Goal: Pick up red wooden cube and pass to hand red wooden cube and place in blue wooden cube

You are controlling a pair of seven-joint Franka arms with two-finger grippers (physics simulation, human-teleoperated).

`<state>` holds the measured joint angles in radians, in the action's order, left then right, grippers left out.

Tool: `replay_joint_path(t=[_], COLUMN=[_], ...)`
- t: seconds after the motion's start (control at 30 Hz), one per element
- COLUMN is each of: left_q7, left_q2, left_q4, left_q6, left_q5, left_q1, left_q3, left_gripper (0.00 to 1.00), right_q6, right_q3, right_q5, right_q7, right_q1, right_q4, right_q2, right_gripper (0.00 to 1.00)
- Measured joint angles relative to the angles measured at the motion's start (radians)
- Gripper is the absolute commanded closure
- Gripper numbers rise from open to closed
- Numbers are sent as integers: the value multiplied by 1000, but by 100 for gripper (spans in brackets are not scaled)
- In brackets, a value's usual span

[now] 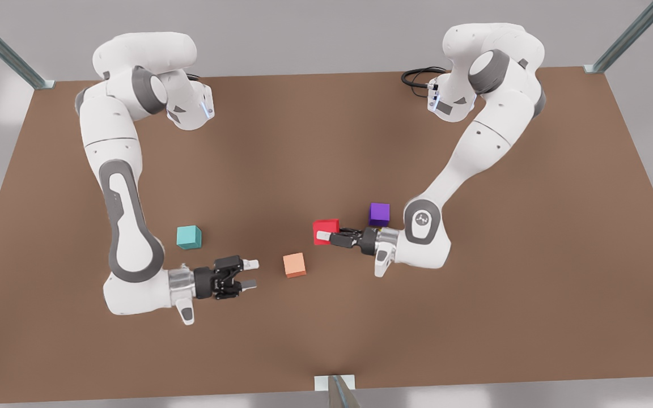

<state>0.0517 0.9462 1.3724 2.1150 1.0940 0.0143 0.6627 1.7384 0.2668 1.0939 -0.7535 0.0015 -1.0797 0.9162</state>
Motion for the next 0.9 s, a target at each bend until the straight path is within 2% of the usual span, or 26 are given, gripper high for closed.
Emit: replay_joint_path(t=[0.17,0.37,0.9], left_q7=[178,359,633], left_q2=[-1,-1,0], left_q4=[41,65,85], left_q6=[68,127,170], left_q5=[72,108,319], left_q1=[0,-7,5], left_q3=[4,13,13], left_gripper=[50,50,48], right_q6=[52,42,98], right_q3=[65,101,108], right_q5=[104,159,232], right_q7=[-275,-567,-1053], right_q1=[-1,-23,25], right_q4=[-27,-161,-291], right_q2=[24,-15,-27], right_gripper=[0,0,0])
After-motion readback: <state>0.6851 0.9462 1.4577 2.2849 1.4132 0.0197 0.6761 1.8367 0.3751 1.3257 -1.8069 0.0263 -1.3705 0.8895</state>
